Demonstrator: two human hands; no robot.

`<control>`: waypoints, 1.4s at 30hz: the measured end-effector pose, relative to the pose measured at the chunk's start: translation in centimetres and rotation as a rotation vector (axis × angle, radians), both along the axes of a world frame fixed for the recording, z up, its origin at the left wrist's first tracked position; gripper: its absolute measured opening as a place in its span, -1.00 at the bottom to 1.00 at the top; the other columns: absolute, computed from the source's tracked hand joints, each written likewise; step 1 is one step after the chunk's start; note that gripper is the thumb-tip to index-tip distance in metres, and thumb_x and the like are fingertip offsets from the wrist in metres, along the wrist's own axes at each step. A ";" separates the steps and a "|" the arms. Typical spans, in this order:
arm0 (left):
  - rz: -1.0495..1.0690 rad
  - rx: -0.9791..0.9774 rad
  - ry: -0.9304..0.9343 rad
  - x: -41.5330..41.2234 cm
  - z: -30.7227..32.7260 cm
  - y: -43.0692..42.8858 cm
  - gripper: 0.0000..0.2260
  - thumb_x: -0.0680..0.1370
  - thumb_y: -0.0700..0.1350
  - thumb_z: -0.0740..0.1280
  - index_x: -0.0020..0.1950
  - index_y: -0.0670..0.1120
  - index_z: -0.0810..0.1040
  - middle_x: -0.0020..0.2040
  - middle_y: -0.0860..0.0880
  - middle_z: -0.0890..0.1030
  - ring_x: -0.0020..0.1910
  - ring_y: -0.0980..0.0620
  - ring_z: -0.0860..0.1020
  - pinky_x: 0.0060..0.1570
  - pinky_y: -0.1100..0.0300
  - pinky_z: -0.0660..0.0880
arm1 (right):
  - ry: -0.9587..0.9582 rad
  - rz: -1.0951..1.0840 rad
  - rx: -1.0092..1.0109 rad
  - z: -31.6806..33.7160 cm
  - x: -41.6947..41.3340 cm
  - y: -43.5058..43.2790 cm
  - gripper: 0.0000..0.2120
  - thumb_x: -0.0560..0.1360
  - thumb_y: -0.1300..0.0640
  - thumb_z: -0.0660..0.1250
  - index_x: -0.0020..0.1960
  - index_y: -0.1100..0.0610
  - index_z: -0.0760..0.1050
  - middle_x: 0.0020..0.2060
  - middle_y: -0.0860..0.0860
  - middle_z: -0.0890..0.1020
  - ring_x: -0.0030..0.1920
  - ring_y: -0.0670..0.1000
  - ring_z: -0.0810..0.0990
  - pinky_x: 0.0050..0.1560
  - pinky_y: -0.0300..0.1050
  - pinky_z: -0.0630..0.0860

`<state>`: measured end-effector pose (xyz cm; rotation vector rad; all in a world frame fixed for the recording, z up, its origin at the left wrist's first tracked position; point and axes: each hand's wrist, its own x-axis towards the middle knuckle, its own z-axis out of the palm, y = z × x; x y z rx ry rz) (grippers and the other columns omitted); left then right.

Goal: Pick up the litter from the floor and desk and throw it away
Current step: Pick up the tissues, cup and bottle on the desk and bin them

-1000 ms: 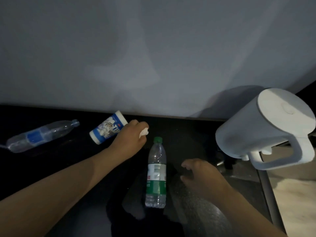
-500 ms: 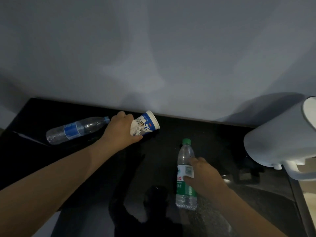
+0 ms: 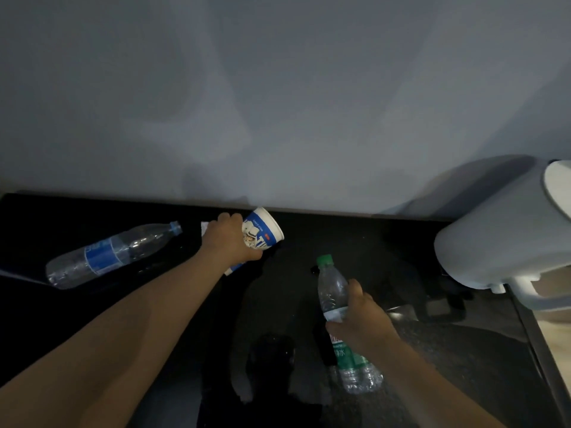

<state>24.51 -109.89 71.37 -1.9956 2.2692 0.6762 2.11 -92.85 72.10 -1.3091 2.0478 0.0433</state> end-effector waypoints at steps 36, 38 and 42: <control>-0.689 0.163 1.133 -43.6 36.2 43.9 -0.58 0.23 0.15 0.56 -0.02 0.01 0.58 -0.14 0.11 0.71 -0.18 0.15 0.68 -0.15 0.13 0.59 | 0.274 -0.721 -1.060 37.0 -31.0 50.8 -0.51 0.27 -0.11 0.42 0.14 -0.37 0.37 -0.11 -0.31 0.63 -0.13 -0.29 0.59 -0.12 -0.17 0.53; -0.733 0.199 1.156 -47.6 37.4 48.1 -0.49 0.15 0.20 0.54 -0.01 -0.02 0.58 -0.12 0.06 0.71 -0.16 0.10 0.69 -0.11 0.08 0.61 | 0.303 -0.782 -1.103 38.0 -33.4 55.5 -0.51 0.30 -0.10 0.43 0.17 -0.35 0.37 -0.08 -0.30 0.62 -0.11 -0.28 0.60 -0.11 -0.17 0.54; -0.821 0.243 1.158 -55.0 38.5 55.0 -0.57 0.22 0.12 0.57 -0.03 -0.03 0.57 -0.12 0.02 0.71 -0.17 0.07 0.68 -0.10 0.06 0.63 | 0.374 -0.890 -1.131 38.8 -37.7 62.8 -0.44 0.34 -0.09 0.42 0.30 -0.33 0.34 0.05 -0.22 0.60 -0.01 -0.20 0.59 0.01 -0.07 0.56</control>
